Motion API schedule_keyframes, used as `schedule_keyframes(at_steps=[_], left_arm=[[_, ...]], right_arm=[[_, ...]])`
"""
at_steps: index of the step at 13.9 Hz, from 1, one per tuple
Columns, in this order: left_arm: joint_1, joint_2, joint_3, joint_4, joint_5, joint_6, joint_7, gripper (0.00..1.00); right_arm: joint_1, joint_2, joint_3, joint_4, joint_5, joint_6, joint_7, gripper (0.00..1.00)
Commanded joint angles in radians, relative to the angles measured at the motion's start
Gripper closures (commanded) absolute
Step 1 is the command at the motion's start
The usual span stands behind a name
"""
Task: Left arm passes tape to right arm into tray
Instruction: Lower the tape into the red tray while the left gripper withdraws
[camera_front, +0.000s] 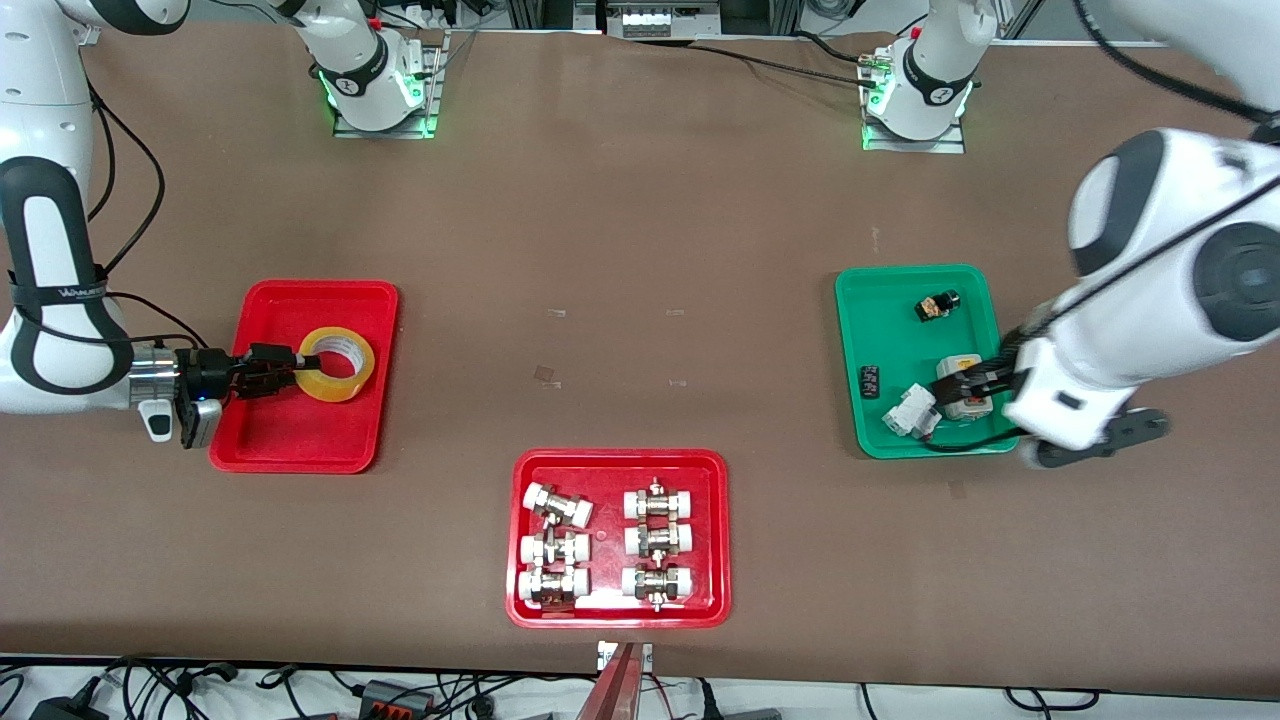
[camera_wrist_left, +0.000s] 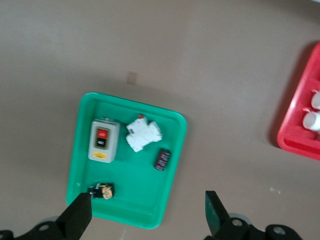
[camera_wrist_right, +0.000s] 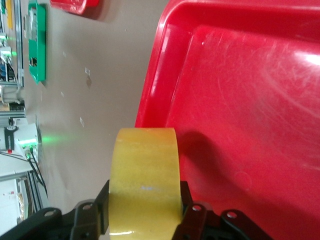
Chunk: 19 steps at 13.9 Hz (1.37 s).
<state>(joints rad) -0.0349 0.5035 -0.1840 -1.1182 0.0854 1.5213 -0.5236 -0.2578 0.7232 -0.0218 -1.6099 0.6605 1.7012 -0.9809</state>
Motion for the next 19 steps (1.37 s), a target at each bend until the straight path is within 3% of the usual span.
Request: schedule_keyframes(at_steps=[1,3,6,7,9,10,14,16,19], left_arm=[[0.017,-0.095,-0.014,-0.038,0.078,-0.021,0.031,0.0],[0.021,-0.147,-0.014,-0.121,0.099,-0.004,0.175,0.0],[0.024,-0.192,-0.014,-0.196,0.099,0.008,0.198,0.0],[0.024,-0.229,-0.014,-0.256,0.099,0.035,0.198,0.0],[0.026,-0.366,-0.014,-0.49,0.096,0.214,0.198,0.0],[0.026,-0.399,-0.014,-0.546,0.093,0.238,0.198,0.0],[0.015,-0.428,-0.025,-0.517,0.077,0.149,0.214,0.0],[0.021,-0.407,-0.022,-0.477,0.068,0.149,0.34,0.0],[0.024,-0.376,-0.014,-0.434,0.067,0.135,0.444,0.0]], right_arm=[[-0.005,-0.021,0.016,0.007,-0.094,0.02,-0.013,0.0],[0.026,-0.05,0.019,0.01,-0.209,0.063,-0.012,0.0],[0.06,-0.088,0.017,0.008,-0.318,0.106,-0.012,0.0],[0.074,-0.096,0.017,0.008,-0.352,0.118,-0.009,0.0],[0.08,-0.105,0.017,0.007,-0.39,0.141,-0.01,0.0],[0.081,-0.107,0.017,0.007,-0.412,0.155,-0.01,0.0],[0.158,-0.175,0.016,0.011,-0.522,0.195,0.019,0.0],[0.199,-0.255,0.016,0.011,-0.62,0.187,0.161,0.0],[0.245,-0.385,0.016,0.007,-0.651,0.097,0.41,0.0]])
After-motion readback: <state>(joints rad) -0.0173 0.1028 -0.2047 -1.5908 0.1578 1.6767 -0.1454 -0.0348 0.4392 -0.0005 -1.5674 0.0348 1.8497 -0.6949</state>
